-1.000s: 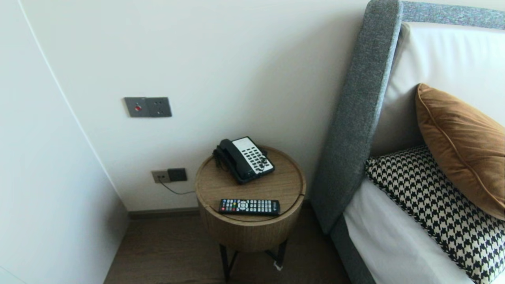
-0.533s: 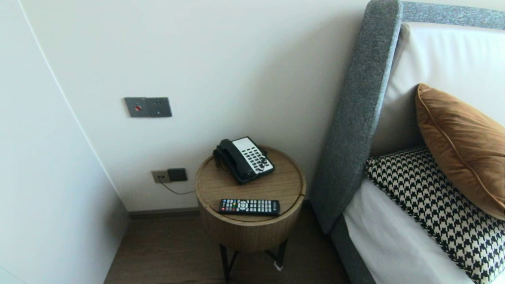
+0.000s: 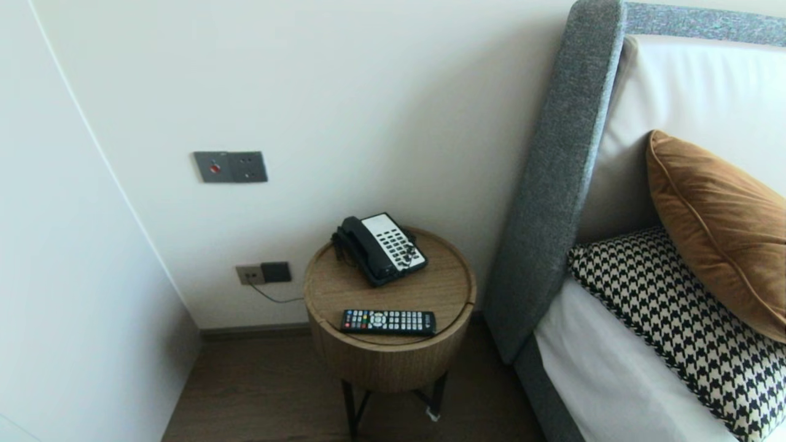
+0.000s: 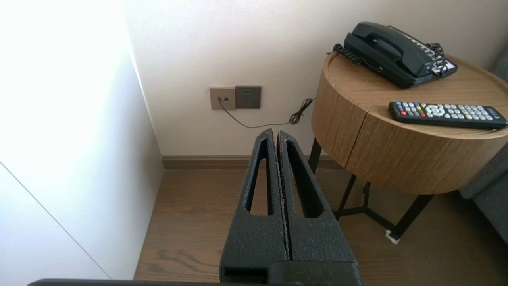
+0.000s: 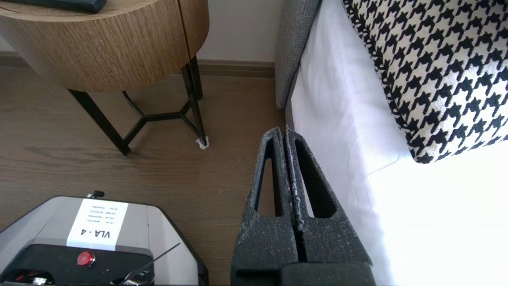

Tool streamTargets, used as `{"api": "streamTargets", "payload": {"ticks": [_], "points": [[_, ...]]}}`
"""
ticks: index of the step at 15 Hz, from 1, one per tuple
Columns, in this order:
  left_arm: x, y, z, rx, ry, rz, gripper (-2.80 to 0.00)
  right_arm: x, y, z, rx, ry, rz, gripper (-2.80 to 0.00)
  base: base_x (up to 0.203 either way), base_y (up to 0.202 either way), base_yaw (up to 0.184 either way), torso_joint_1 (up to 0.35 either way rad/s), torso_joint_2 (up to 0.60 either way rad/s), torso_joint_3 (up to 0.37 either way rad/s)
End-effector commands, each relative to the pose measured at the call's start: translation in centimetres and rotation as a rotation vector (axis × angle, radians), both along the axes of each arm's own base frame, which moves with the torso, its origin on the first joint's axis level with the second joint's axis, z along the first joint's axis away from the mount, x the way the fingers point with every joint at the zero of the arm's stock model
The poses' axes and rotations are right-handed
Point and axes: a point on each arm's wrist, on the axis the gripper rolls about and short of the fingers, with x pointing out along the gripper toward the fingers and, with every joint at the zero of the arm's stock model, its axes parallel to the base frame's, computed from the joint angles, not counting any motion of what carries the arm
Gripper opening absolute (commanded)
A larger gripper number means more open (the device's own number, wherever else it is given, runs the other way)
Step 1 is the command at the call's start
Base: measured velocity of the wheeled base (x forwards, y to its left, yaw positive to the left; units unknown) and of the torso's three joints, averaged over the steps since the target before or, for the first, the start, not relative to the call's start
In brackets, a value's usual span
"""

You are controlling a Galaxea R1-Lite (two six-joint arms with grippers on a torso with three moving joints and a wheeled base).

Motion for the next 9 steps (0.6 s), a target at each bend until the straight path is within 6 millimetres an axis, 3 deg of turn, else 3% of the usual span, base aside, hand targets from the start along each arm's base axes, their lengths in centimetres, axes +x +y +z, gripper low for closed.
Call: {"api": "streamTargets", "payload": {"ticks": [1,9], "points": [[-0.01,0.00,0.00,0.000,-0.002,0.002,-2.80,0.01,0.00,0.02,-0.006,-0.002,0.003,-2.80,0.000,0.000,0.000,0.000,0.00,0.000],[-0.01,0.00,0.00,0.000,-0.002,0.002,-2.80,-0.27,-0.15,-0.15,-0.052,-0.023,-0.026,-2.80,0.000,0.000,0.000,0.000,0.00,0.000]]}}
